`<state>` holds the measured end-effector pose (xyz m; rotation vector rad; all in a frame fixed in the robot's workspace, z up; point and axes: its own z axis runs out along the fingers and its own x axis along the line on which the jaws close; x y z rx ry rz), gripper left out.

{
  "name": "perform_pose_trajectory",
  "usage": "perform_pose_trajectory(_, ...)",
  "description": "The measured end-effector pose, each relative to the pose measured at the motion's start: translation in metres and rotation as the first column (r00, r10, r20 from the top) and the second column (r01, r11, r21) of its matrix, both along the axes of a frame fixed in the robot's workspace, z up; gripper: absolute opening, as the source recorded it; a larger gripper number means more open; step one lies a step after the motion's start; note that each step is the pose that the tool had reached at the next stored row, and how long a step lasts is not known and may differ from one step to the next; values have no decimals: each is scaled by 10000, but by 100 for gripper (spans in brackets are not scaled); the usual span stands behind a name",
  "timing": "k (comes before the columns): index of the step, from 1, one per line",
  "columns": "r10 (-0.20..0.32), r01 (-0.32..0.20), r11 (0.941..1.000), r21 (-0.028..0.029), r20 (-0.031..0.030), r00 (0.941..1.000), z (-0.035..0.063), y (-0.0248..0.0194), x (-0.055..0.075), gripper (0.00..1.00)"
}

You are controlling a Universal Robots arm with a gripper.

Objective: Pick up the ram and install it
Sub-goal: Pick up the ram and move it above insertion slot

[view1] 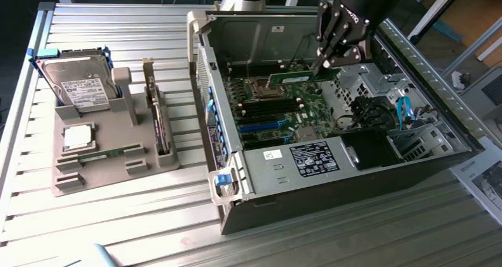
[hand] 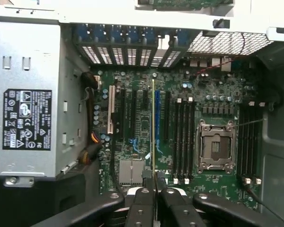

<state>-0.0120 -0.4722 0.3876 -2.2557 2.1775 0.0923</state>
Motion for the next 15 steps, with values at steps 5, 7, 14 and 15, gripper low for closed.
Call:
perform_pose_trajectory(5, -1, 1, 10000, 0, 0, 10000, -12, 186, 0, 12)
perform_pose_trajectory(7, 0, 0, 10000, -1, 0, 10000, -17, 263, 0, 12)
perform_pose_trajectory(14, 1, -1, 10000, -1, 0, 10000, -21, 337, 0, 12)
perform_pose_trajectory(15, 0, 0, 10000, -1, 0, 10000, -21, 337, 0, 12)
